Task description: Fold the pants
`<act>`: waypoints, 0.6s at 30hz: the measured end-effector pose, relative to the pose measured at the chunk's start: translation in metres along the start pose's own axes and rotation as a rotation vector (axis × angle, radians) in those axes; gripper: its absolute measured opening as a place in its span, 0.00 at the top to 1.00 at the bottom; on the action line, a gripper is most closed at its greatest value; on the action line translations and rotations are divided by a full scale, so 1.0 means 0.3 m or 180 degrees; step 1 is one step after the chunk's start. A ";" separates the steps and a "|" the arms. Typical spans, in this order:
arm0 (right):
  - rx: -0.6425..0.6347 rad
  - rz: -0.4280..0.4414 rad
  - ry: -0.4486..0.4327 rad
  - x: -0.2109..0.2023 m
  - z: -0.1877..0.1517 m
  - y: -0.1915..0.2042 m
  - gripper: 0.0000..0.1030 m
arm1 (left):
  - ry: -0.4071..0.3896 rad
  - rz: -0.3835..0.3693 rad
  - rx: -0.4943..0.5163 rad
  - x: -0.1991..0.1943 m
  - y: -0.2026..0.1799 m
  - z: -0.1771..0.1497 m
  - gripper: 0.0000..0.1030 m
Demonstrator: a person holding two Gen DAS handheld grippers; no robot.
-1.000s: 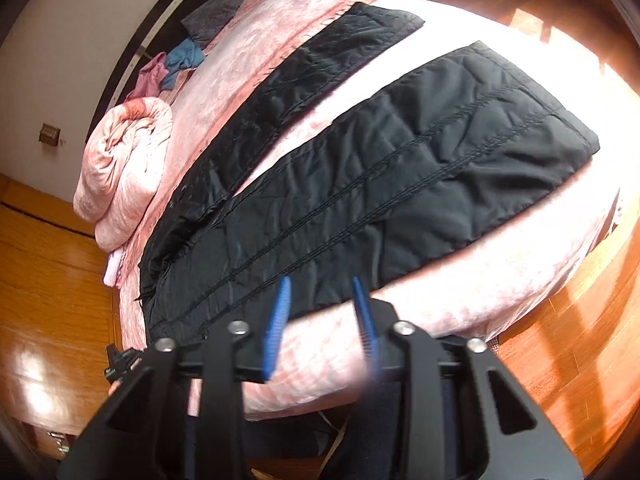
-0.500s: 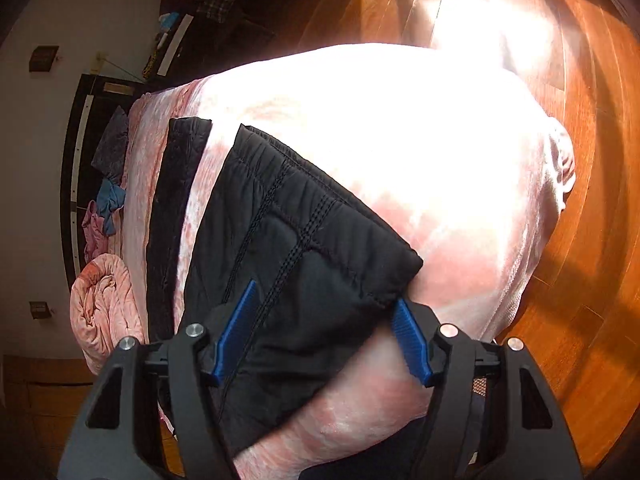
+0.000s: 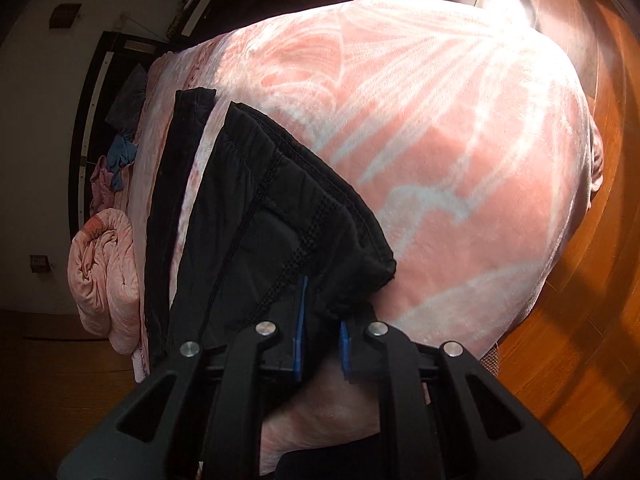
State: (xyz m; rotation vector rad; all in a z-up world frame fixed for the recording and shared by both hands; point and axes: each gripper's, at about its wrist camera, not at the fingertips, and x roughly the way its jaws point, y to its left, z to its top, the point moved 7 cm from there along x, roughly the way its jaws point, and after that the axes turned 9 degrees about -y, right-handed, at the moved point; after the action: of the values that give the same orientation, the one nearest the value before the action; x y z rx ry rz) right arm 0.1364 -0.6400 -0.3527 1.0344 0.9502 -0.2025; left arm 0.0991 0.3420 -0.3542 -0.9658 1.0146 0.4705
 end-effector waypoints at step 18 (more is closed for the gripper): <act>-0.0817 -0.0093 -0.0077 -0.015 0.115 0.389 0.24 | -0.0061 -0.0538 0.1536 0.078 -0.656 0.501 0.04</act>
State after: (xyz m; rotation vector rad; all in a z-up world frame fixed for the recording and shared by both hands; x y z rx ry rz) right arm 0.2184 -0.6069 -0.2690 0.7809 0.9427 -0.1133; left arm 0.3271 0.3651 -0.2577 -0.6039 0.9605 0.0834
